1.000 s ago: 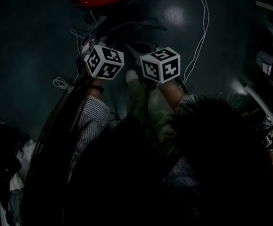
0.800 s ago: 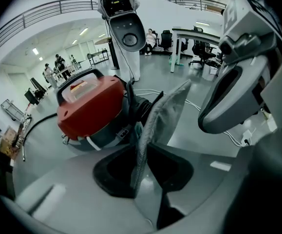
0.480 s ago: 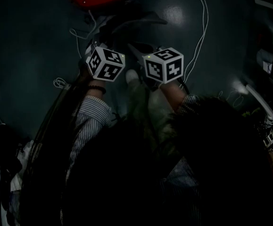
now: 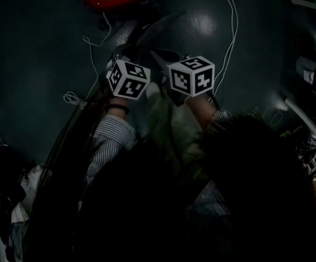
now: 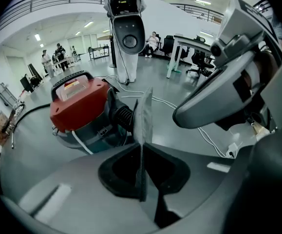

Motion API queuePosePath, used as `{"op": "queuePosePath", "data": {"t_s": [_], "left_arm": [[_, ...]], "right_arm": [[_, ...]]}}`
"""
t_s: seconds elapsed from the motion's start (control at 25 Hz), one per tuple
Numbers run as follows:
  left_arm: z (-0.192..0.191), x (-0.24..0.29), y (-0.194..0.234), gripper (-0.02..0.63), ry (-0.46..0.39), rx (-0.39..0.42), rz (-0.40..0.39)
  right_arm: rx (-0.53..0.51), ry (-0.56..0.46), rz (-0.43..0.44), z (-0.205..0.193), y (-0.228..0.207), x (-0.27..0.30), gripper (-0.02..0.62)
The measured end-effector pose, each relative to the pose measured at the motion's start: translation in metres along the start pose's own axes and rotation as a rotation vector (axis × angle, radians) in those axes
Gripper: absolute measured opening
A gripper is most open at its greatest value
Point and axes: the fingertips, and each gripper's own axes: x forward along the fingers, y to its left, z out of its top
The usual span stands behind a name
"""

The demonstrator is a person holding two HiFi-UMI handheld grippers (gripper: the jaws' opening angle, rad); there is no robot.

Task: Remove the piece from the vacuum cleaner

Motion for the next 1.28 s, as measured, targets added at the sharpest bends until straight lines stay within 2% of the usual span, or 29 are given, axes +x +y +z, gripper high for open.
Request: {"op": "queuePosePath", "data": {"t_s": [0.24,0.44,0.64,0.8,0.92,1.08,1.28], "left_arm": [[-0.001,-0.008,-0.03,0.026,-0.011,0.028,-0.014],[-0.002,-0.021,-0.031,0.026,-0.045,-0.023,0.007],[0.016,-0.066,-0.042,0.026,-0.058,-0.134,-0.011],[0.046,-0.125,-0.05,0.026,-0.137,-0.217,-0.03],[0.072,-0.18,-0.06,0.026,-0.177,-0.223,-0.031],[0.109,-0.251,-0.06,0.026,-0.234,-0.247,0.006],[0.144,-0.322,-0.088,0.026,-0.33,-0.358,-0.072]], "right_arm": [[0.018,-0.015,-0.01,-0.012,0.001,-0.016,0.002],[-0.023,0.0,-0.041,-0.018,0.002,-0.03,0.002],[-0.054,-0.007,-0.077,-0.005,0.018,-0.066,0.002],[-0.099,-0.035,-0.073,0.02,0.054,-0.115,0.002],[-0.113,-0.051,-0.049,0.037,0.092,-0.156,0.002],[-0.219,-0.077,-0.026,0.069,0.148,-0.202,0.002],[-0.289,-0.142,0.008,0.087,0.205,-0.26,0.002]]}}
